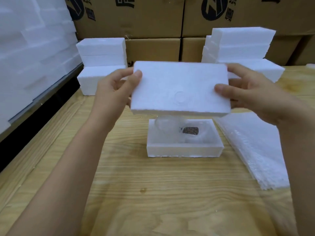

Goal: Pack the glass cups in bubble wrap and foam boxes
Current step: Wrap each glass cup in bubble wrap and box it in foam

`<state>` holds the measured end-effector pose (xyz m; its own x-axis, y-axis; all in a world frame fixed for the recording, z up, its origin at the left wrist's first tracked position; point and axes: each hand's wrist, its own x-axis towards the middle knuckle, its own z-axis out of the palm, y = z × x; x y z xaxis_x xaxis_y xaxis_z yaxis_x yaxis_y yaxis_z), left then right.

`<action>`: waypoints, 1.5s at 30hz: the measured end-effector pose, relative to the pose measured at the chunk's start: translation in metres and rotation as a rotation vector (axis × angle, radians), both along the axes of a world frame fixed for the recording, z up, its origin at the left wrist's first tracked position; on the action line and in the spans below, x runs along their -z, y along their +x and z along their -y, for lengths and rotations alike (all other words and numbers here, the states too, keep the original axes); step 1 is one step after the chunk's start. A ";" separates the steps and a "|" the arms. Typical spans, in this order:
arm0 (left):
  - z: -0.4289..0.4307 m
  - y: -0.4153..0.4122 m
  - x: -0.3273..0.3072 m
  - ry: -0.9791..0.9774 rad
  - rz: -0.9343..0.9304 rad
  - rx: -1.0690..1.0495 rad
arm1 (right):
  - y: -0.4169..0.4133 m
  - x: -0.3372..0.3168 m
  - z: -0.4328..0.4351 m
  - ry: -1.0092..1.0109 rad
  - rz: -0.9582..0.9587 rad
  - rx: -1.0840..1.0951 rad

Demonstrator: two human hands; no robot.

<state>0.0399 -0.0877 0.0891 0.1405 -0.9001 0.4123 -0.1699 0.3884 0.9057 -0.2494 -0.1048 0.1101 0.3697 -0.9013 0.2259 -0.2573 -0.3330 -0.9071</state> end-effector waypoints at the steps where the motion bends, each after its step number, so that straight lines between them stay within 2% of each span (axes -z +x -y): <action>1: 0.002 -0.003 0.002 0.062 0.007 -0.005 | -0.004 0.002 0.001 0.091 -0.020 -0.019; 6: 0.006 -0.005 0.023 0.227 0.321 0.002 | -0.020 0.018 0.010 0.421 -0.139 -0.099; 14: 0.009 0.004 0.039 0.276 0.486 0.093 | -0.025 0.033 0.018 0.543 -0.176 -0.156; 19: 0.012 0.005 0.044 0.242 0.505 0.080 | -0.021 0.037 0.019 0.493 -0.199 -0.098; 22: 0.014 0.004 0.046 0.256 0.440 0.107 | -0.023 0.040 0.020 0.476 -0.239 -0.072; 31: 0.013 0.002 0.054 0.283 0.375 0.161 | -0.020 0.048 0.015 0.435 -0.270 -0.121; 34: 0.009 0.002 0.059 0.260 0.374 0.181 | -0.019 0.052 0.011 0.364 -0.302 -0.093; 37: 0.004 0.003 0.061 0.279 0.405 0.254 | -0.018 0.053 0.005 0.253 -0.245 0.016; 41: 0.002 0.011 0.067 0.324 0.167 0.429 | -0.019 0.056 -0.009 0.064 -0.160 -0.034; 44: -0.010 0.015 0.076 0.234 0.366 0.571 | -0.019 0.070 -0.020 0.033 -0.215 -0.119; 45: -0.012 0.015 0.078 0.217 0.370 0.569 | -0.018 0.076 -0.022 0.005 -0.239 -0.113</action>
<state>0.0551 -0.0754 0.0116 -0.4899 -0.8595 0.1458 -0.3060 0.3261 0.8944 -0.2675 -0.0828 0.0342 0.5107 -0.8520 0.1156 -0.4259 -0.3675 -0.8268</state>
